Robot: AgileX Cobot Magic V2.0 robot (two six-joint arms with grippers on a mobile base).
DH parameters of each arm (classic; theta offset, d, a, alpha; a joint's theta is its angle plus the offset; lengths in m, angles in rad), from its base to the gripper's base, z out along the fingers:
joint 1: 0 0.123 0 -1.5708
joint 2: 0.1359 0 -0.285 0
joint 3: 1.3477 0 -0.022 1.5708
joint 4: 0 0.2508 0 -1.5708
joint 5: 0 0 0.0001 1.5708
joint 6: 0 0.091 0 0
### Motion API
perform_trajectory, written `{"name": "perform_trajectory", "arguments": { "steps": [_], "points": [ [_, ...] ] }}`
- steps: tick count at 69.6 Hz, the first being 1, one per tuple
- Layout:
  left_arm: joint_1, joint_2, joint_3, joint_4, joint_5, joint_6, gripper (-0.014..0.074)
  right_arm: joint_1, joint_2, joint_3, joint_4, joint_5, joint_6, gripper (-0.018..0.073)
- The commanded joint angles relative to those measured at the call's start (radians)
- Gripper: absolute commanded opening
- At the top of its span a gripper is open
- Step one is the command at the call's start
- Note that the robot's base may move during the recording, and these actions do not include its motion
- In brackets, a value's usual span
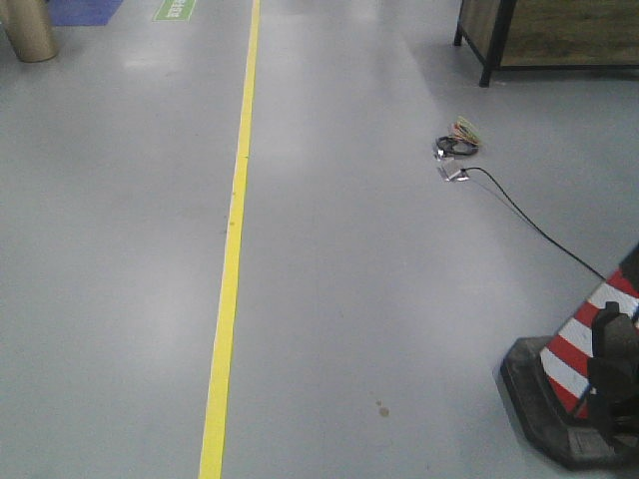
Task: Move and align brake pads A on conveyor
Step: 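Drive past the striped cones toward the black conveyor belt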
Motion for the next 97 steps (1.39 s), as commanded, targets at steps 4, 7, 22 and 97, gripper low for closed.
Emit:
{"name": "perform_trajectory", "arguments": {
  "steps": [4,7,22,97],
  "points": [
    [-0.003,-0.001,-0.028,-0.008,-0.06,0.002,-0.0006,-0.005,-0.004,-0.03,-0.003,-0.077,-0.01,0.0025],
    [-0.003,-0.001,-0.028,-0.008,-0.06,0.002,-0.0006,-0.005,-0.004,-0.03,-0.003,-0.077,-0.01,0.0025],
    [-0.003,-0.001,-0.028,-0.008,-0.059,0.002,-0.0006,-0.005,-0.004,-0.03,-0.003,-0.08,-0.01,0.0025],
    [-0.003,-0.001,-0.028,-0.008,-0.059,0.002,-0.0006,-0.005,-0.004,-0.03,-0.003,-0.079,-0.01,0.0025]
  ]
}}
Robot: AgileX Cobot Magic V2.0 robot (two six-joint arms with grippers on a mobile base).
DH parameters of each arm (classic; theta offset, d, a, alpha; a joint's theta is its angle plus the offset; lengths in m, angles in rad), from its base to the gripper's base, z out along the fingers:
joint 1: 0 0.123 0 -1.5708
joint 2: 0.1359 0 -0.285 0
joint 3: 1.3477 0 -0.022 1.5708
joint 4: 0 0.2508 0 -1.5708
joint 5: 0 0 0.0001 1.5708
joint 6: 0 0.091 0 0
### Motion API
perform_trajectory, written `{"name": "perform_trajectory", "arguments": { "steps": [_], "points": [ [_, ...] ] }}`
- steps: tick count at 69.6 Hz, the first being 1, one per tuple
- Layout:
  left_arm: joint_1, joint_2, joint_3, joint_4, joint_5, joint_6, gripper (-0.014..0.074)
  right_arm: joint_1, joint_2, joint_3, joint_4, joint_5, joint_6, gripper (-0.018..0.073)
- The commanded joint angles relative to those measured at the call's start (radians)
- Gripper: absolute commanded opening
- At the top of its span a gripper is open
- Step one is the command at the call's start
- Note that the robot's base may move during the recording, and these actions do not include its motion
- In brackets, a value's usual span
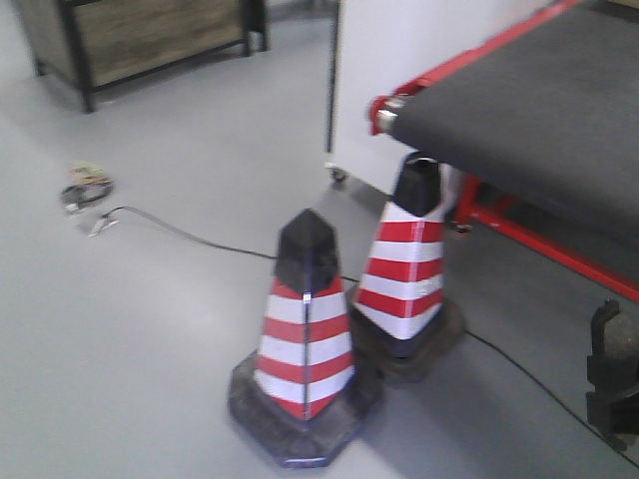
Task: Move and align brake pads A on conveyor
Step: 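Drive past the striped cones toward the black conveyor belt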
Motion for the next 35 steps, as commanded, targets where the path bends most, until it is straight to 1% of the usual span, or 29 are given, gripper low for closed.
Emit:
{"name": "perform_trajectory", "arguments": {
  "steps": [1,35],
  "points": [
    [-0.003,-0.001,-0.028,-0.011,-0.06,0.002,-0.0006,-0.005,-0.005,-0.03,-0.005,-0.074,-0.01,0.0025],
    [-0.003,-0.001,-0.028,-0.011,-0.06,0.002,-0.0006,-0.005,-0.005,-0.03,-0.005,-0.072,-0.01,0.0025]
  ]
}}
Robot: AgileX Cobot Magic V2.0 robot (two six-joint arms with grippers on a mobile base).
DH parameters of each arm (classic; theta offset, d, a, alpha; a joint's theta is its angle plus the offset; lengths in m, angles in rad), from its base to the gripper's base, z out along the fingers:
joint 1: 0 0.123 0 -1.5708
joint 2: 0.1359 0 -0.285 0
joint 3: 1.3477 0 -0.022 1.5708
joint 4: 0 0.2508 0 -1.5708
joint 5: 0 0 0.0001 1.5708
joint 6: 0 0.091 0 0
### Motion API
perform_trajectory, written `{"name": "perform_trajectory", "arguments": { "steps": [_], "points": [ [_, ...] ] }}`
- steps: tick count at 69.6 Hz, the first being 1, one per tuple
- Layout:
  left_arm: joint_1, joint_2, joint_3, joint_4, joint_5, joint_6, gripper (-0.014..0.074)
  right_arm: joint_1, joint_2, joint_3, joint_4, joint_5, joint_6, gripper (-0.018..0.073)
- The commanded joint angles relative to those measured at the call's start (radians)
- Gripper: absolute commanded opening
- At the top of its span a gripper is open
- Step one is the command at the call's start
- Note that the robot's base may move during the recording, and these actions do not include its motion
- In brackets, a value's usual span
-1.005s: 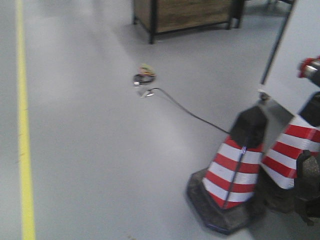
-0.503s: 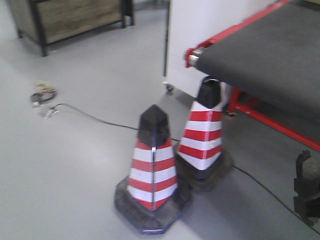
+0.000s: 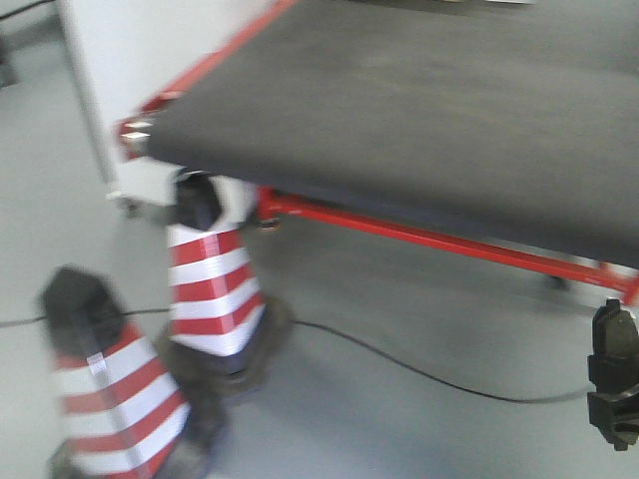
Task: Move and align brake pads A on conveyor
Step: 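Drive past the striped cones toward the black conveyor belt, then drive up to the conveyor belt holding both pads above it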
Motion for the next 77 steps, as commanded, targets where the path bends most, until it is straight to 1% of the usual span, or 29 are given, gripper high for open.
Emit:
{"name": "perform_trajectory", "arguments": {
  "steps": [1,77],
  "points": [
    [-0.003,-0.001,-0.028,-0.011,-0.06,0.002,-0.0006,-0.005,-0.005,-0.03,-0.004,-0.072,-0.01,0.0025],
    [-0.003,-0.001,-0.028,-0.011,-0.06,0.002,-0.0006,-0.005,-0.005,-0.03,-0.004,-0.069,-0.01,0.0025]
  ]
}}
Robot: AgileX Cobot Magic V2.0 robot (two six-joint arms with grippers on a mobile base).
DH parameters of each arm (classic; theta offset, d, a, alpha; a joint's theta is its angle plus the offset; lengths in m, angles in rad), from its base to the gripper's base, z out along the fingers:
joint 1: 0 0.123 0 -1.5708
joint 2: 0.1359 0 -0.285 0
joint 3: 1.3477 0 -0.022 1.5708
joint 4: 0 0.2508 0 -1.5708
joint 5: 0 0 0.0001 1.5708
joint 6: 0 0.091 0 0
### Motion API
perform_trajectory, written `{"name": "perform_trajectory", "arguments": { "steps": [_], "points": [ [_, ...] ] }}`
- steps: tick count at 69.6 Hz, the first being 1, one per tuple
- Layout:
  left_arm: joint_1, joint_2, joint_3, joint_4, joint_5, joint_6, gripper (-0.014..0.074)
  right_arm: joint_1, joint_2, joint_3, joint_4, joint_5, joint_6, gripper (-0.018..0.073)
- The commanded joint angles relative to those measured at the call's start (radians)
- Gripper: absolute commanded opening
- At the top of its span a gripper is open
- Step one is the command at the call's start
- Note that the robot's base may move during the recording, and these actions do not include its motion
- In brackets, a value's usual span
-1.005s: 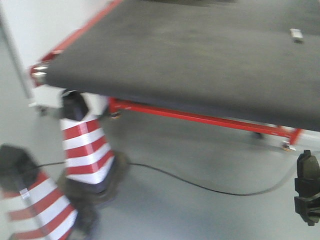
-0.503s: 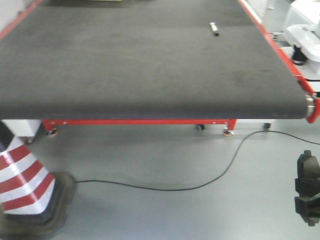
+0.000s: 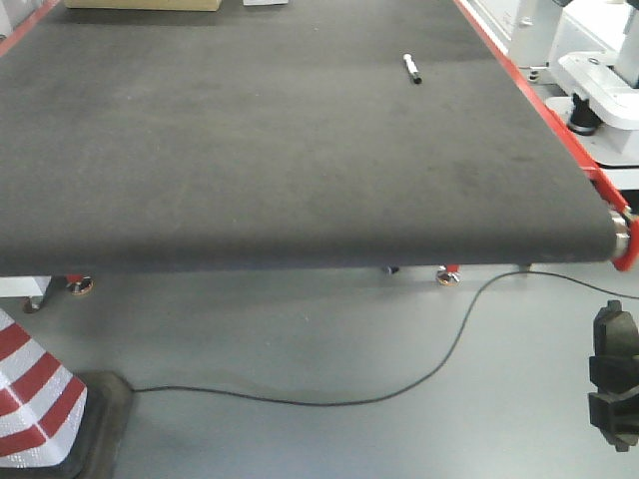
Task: Move and align brake pads A on conveyor
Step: 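Drive up to the conveyor belt holding both pads above it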
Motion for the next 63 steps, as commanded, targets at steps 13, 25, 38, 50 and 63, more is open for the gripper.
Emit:
{"name": "perform_trajectory", "arguments": {
  "steps": [13,25,38,50,63],
  "points": [
    [-0.003,-0.001,-0.028,-0.006,-0.059,0.002,-0.0006,-0.005,-0.004,-0.03,-0.003,-0.073,-0.01,0.0025],
    [-0.003,-0.001,-0.028,-0.006,-0.059,0.002,-0.0006,-0.005,-0.004,-0.03,-0.003,-0.073,-0.01,0.0025],
    [-0.003,-0.001,-0.028,-0.006,-0.059,0.002,-0.0006,-0.005,-0.004,-0.03,-0.003,-0.073,-0.01,0.0025],
    [-0.003,-0.001,-0.028,-0.006,-0.059,0.002,-0.0006,-0.005,-0.004,-0.03,-0.003,-0.073,-0.01,0.0025],
    [-0.003,-0.001,-0.028,-0.006,-0.059,0.002,-0.0006,-0.005,-0.004,-0.03,-0.003,-0.073,-0.01,0.0025]
  ]
}}
